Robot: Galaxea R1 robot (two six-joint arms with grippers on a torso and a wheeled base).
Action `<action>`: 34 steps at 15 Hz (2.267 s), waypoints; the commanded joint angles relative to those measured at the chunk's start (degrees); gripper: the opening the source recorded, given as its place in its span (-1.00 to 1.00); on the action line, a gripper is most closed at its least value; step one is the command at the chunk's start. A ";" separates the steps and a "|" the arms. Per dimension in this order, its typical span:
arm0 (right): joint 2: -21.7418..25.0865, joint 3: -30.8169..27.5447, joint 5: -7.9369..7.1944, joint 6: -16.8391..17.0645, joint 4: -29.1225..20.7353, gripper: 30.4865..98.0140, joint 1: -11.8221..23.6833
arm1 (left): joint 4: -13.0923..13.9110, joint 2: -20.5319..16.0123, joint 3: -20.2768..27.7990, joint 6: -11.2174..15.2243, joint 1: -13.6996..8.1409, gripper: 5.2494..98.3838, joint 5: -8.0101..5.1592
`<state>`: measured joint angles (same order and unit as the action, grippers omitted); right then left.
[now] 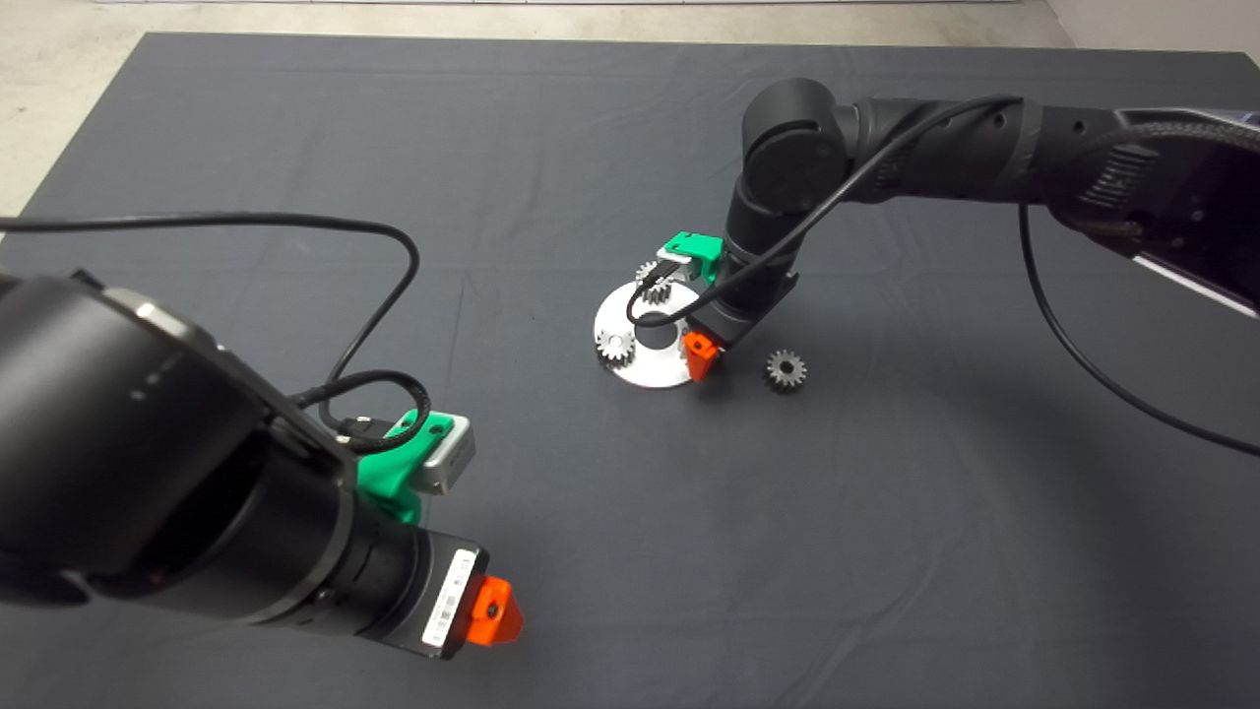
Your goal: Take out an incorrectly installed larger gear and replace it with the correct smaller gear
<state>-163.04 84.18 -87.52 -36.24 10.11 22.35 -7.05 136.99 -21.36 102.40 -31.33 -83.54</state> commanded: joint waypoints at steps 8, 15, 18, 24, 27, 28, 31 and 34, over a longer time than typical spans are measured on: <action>-1.45 1.94 3.23 0.82 3.68 0.96 0.85 | 1.07 0.09 0.98 -0.01 -0.84 1.00 0.05; -2.29 1.98 3.28 4.39 4.66 0.96 0.85 | 1.02 0.09 0.98 0.08 -0.84 1.00 0.05; -2.25 1.94 3.05 5.57 5.54 0.97 0.85 | 0.98 0.00 0.98 0.08 -0.84 1.00 -0.04; -2.25 2.03 2.97 6.59 6.03 0.97 0.50 | 1.07 0.00 0.98 0.08 -0.84 1.00 -0.04; -2.16 1.96 2.97 6.89 6.24 0.97 0.50 | 1.07 0.00 0.98 0.08 -0.84 1.00 -0.13; -2.16 1.94 2.97 6.89 6.24 0.96 0.50 | 1.07 0.00 0.98 0.08 -0.84 1.00 -0.09; -2.25 2.00 3.05 6.97 6.24 0.93 0.33 | 1.07 0.00 0.98 -0.01 -0.84 1.00 -0.13; -2.25 2.03 3.14 6.89 6.33 0.76 0.33 | 1.20 -0.09 0.98 -0.01 -0.84 1.00 -0.09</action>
<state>-165.07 86.21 -84.40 -29.65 14.58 21.42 -7.00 136.99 -21.36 102.40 -31.33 -83.57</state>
